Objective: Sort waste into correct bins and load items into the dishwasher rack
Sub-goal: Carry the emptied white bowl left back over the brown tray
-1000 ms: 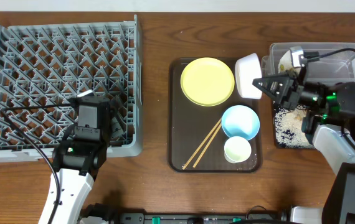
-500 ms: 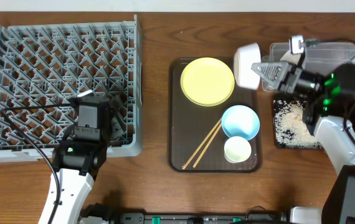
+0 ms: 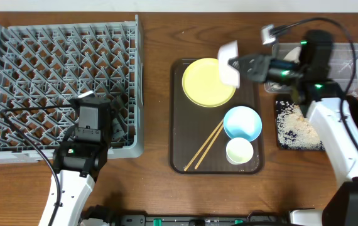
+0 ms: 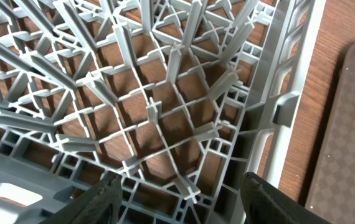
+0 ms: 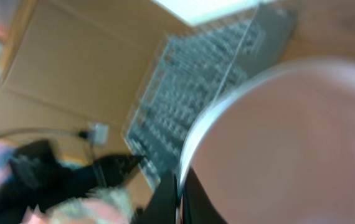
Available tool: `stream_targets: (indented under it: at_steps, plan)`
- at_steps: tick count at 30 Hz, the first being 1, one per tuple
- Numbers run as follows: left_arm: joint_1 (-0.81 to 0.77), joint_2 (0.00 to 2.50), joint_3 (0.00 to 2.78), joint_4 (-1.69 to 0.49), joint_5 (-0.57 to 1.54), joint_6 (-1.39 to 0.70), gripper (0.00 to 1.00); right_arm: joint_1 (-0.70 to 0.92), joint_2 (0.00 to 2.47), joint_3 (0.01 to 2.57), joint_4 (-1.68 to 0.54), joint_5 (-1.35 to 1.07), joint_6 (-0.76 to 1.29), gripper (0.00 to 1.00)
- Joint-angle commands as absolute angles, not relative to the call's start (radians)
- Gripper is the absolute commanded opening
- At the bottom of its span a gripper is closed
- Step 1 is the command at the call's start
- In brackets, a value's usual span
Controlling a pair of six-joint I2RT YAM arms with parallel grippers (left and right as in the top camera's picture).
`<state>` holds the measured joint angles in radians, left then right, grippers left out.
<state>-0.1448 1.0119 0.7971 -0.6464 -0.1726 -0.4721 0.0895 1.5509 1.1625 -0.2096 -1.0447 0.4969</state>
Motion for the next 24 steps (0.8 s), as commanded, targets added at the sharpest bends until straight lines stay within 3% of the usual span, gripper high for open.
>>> stream_targets:
  at_steps: [1, 6, 13, 24]
  plan:
    - [-0.141, 1.012, 0.808, -0.646, -0.195, -0.477, 0.64, 0.191, 1.543, 1.191, -0.348, -0.781, 0.208, 0.01]
    - [-0.141, 1.012, 0.808, -0.646, -0.195, -0.477, 0.64, 0.357, 1.543, 1.191, -0.543, -0.549, 0.023, 0.01]
    - [-0.141, 1.012, 0.808, -0.646, -0.195, -0.477, 0.64, 0.559, 1.557, 1.189, -0.646, -0.287, -0.087, 0.01]
    - [-0.141, 1.012, 0.808, -0.646, -0.195, -0.477, 0.64, 0.722, 1.754, 1.189, -0.592, -0.258, -0.106, 0.01]
